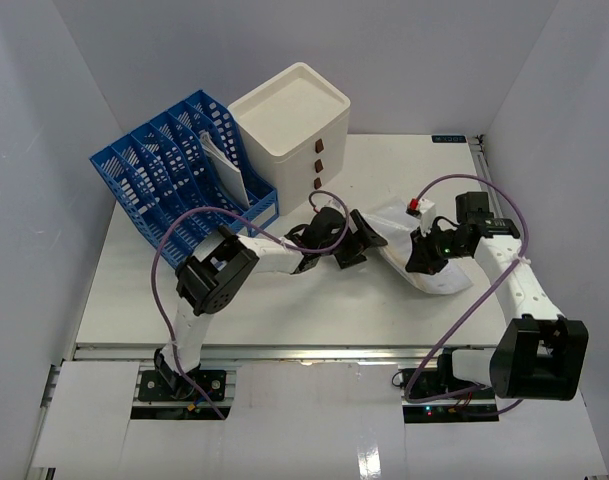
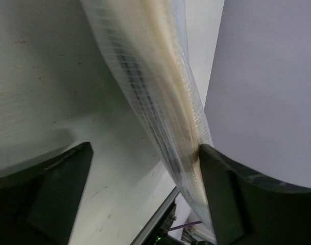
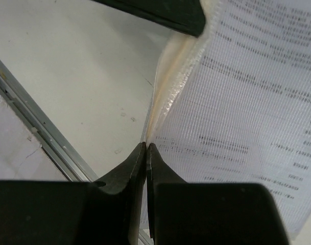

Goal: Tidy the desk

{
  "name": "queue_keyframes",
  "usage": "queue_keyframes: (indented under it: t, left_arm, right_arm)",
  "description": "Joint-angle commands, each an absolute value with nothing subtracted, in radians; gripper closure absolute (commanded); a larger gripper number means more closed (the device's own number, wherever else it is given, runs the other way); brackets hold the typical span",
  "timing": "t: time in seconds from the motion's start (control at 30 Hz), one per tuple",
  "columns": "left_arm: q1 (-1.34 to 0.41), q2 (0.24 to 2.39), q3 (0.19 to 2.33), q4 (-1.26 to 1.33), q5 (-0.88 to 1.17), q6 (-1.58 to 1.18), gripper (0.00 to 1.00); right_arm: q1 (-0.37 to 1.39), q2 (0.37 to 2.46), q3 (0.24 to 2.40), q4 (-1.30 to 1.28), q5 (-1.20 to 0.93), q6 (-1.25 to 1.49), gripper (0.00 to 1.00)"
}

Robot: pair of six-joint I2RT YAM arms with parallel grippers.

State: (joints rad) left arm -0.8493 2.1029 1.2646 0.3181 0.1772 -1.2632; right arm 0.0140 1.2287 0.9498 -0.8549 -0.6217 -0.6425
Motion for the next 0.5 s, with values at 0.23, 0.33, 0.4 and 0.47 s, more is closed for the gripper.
queue_keyframes:
  t: [0.23, 0.33, 0.4, 0.47]
  left_arm:
    - [-0.884, 1.953, 1.33, 0.178, 0.081, -1.085, 1.0]
    - [-0.885, 1.893, 1.292, 0.159, 0.064, -1.038, 1.0]
    - [-0.885, 1.862, 1.275, 0.159, 0.066, -1.034, 1.0]
    - [-0.885, 1.848, 1.265, 0.161, 0.076, -1.031, 1.0]
  right_arm:
    - [0.012, 1.06, 0.939, -0.96, -0.69, -0.834, 0.62]
    - [0.012, 1.033, 0.938, -0.954, -0.704, -0.835, 0.6]
    - [0.012, 1.038, 0.929, -0.95, -0.708, -0.834, 0.61]
    - [0.011, 1.047, 0.922, -0.944, -0.69, -0.831, 0.59]
